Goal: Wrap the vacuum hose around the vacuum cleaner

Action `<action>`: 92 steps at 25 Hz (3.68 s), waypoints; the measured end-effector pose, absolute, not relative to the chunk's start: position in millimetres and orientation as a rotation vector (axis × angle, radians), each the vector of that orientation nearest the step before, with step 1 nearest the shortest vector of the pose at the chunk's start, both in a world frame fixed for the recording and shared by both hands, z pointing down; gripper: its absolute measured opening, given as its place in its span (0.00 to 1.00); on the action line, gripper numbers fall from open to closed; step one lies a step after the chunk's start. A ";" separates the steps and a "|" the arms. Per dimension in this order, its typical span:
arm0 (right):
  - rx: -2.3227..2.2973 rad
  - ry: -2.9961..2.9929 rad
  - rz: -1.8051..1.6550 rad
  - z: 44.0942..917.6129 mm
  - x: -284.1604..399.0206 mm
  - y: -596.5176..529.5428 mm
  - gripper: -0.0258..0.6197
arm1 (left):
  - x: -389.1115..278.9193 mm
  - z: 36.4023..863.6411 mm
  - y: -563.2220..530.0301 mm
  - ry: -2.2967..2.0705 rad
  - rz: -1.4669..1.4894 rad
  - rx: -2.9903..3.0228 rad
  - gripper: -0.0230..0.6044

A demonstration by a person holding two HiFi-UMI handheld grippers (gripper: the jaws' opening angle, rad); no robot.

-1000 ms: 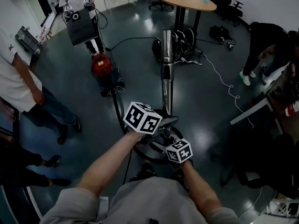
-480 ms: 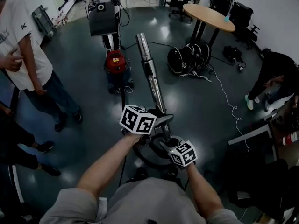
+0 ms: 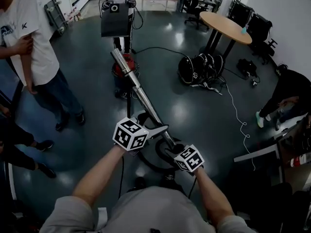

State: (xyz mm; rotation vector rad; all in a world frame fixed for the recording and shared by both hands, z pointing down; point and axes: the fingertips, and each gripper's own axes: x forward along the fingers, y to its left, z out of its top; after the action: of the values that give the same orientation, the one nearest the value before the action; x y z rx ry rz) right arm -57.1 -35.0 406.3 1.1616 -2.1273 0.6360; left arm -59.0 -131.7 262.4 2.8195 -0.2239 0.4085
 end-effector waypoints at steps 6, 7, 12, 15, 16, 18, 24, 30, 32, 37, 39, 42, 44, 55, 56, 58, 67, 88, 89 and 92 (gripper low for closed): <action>1.107 -2.182 0.702 398.1 -13.9 -54.4 0.23 | -62.6 277.0 -135.0 -0.335 0.607 2.863 0.62; 1.088 -2.186 0.702 396.0 -7.2 -58.0 0.23 | -58.7 273.1 -133.4 -0.351 0.649 2.917 0.62; 0.961 -2.182 0.713 391.0 21.1 -69.8 0.23 | -21.8 238.2 -125.6 -0.422 0.931 3.334 0.62; 0.867 -2.170 0.725 395.8 34.8 -69.9 0.23 | 9.7 234.3 -122.1 -0.310 1.066 3.435 0.62; 0.833 -2.164 0.725 398.5 39.1 -67.8 0.23 | 20.2 238.1 -121.9 -0.253 1.121 3.440 0.62; 0.763 -2.150 0.719 403.7 46.1 -62.0 0.23 | 35.8 251.6 -123.6 -0.152 1.308 3.440 0.62; 0.616 -2.072 0.694 416.6 72.4 -50.1 0.23 | 49.5 299.5 -124.6 0.123 1.876 3.311 0.62; 0.535 -2.001 0.625 412.9 91.2 -50.7 0.23 | 58.4 303.0 -128.1 0.254 1.949 3.254 0.64; 0.514 -1.982 0.604 412.8 97.0 -52.4 0.23 | 61.7 308.6 -129.1 0.329 1.959 3.213 0.64; 0.460 -1.947 0.565 409.0 102.6 -64.0 0.23 | 49.4 347.3 -147.0 0.491 2.161 3.054 0.64; 0.455 -1.928 0.565 406.8 101.9 -75.3 0.23 | 42.6 356.4 -159.0 0.527 2.189 3.045 0.64; 0.461 -1.920 0.601 403.8 98.2 -89.9 0.23 | 34.6 370.2 -177.5 0.574 2.191 3.032 0.64; 0.478 -1.941 0.632 401.3 96.3 -102.7 0.23 | 29.6 385.2 -192.0 0.596 2.204 3.004 0.63; 0.553 -1.887 0.637 419.1 88.0 -170.0 0.23 | 14.8 427.2 -253.8 0.806 2.196 3.020 0.22; 0.562 -1.877 0.634 422.2 87.0 -172.6 0.23 | 14.0 429.1 -257.5 0.821 2.209 3.020 0.22; 0.591 -1.859 0.612 426.3 85.2 -179.4 0.23 | 9.8 434.4 -263.5 0.842 2.220 3.005 0.22; 0.951 -1.836 0.528 378.6 120.6 -222.5 0.34 | -12.5 465.2 -293.3 0.761 2.167 2.883 0.22; 1.611 -2.184 0.885 326.2 191.7 -201.1 0.12 | 18.7 511.2 -278.6 0.486 1.941 2.664 0.22; 1.616 -2.185 0.896 329.6 200.1 -199.7 0.04 | 25.8 512.7 -274.7 0.467 1.936 2.650 0.22; 1.597 -2.227 0.960 342.4 220.7 -195.6 0.04 | 49.0 518.8 -262.1 0.398 1.894 2.597 0.22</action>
State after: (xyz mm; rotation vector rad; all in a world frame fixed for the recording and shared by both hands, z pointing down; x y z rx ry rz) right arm 220.7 -195.6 342.4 1.5971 -2.2265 0.9601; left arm 49.0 -262.1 518.8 2.5973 0.3983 1.8940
